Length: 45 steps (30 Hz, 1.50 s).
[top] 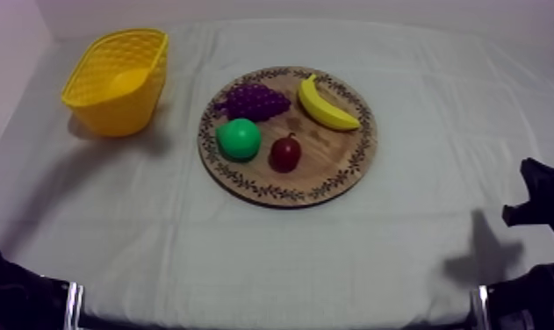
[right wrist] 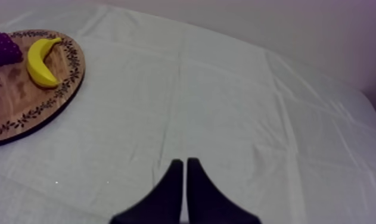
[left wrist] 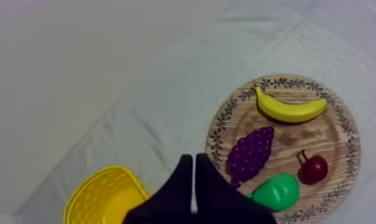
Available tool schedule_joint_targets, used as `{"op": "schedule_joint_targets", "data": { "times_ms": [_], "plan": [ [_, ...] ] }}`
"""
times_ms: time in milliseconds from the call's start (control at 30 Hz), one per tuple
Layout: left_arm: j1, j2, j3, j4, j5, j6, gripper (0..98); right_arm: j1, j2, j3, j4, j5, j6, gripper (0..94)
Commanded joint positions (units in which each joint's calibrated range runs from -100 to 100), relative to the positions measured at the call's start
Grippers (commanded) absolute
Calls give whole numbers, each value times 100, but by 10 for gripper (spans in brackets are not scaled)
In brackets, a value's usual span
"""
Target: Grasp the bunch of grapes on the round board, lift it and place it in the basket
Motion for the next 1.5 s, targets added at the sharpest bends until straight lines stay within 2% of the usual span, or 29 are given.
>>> {"op": "schedule_joint_targets", "data": {
  "times_ms": [0,200,567,667,767,967,1133,1300,1467],
  "plan": [
    [9,217,-81,12,81,-23,0,1,-2,-1,1,1,1,5],
    [38,780,-397,48,192,-34,0,1,-2,-1,1,1,-1,5],
    [23,1312,-633,207,-111,-49,0,1,-2,-1,1,1,1,5],
    [23,1458,-728,262,-45,-231,0,1,-2,-1,1,1,1,5],
    [65,1583,-830,293,91,-573,0,1,-2,-1,1,1,1,5],
    [262,1724,-833,68,662,-1179,0,1,-2,-1,1,1,0,5],
    [307,1842,-492,24,690,-1667,3,1,-2,-1,1,1,1,5],
    [333,1881,-360,-60,716,-1827,6,1,-2,-1,1,1,1,5],
    [387,1881,-349,-163,784,-1789,9,1,-2,-1,1,1,1,5]
  ]
}}
